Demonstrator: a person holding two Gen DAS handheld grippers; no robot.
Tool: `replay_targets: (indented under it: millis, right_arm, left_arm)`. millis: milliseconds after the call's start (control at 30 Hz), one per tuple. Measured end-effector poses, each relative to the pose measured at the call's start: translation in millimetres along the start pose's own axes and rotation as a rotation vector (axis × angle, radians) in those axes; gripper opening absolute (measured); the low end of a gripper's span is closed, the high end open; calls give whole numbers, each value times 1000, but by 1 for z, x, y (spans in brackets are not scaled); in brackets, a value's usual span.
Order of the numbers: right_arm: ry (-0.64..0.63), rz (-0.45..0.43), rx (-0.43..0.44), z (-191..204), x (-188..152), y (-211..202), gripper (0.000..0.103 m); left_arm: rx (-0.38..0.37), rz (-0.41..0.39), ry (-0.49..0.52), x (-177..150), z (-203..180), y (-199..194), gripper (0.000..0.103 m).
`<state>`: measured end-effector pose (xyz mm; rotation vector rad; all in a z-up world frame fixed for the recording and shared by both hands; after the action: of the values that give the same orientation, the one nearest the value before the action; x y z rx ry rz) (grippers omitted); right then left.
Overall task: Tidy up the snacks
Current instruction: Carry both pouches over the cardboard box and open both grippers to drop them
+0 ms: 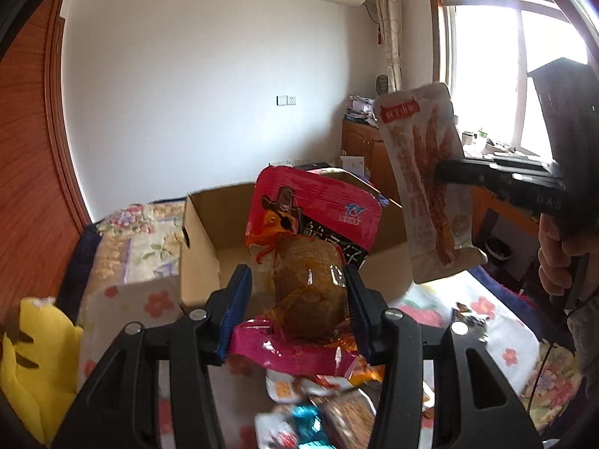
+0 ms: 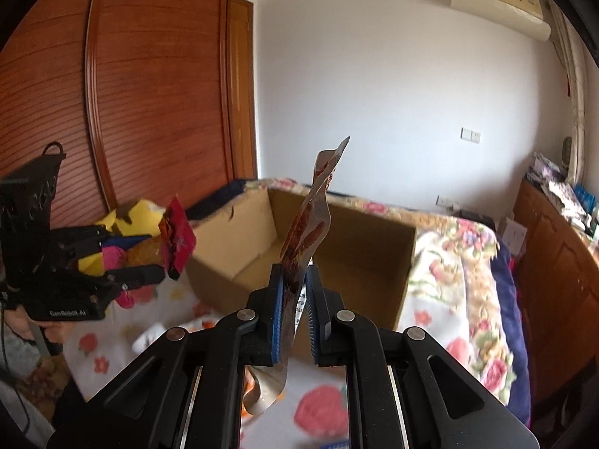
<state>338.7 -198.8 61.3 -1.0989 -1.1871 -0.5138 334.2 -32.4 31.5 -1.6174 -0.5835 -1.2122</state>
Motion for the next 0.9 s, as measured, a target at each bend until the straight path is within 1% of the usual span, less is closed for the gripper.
replay_targets:
  millis: [200, 300, 433, 667, 900]
  right_arm:
    - [-10, -31, -4, -10, 27, 28, 9]
    - [-8, -37, -9, -17, 35, 41, 9]
    - [-6, -34, -19, -25, 36, 57, 9]
    - [8, 16, -45, -37, 19, 92, 9]
    - [31, 96, -73, -52, -14, 122, 9]
  left_arm:
    - [27, -14, 2, 16, 23, 21, 48]
    - [34, -18, -2, 21, 32, 32, 48]
    - [29, -19, -19, 26, 37, 48, 48]
    - [44, 12, -40, 18, 47, 84, 48]
    - [64, 53, -51, 5, 51, 110, 49]
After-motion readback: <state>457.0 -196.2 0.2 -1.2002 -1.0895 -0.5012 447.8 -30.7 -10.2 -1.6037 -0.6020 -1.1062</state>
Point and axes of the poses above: each gripper's, at about its wrist camera, not at the fingertips, and y roughly the way its jaws point, z to its left, x to its top, the point moved 6 cm from there along y, roughly the way its jaws point, and after that the axes turned 5 degrees about -z, right-handed, at the moved point
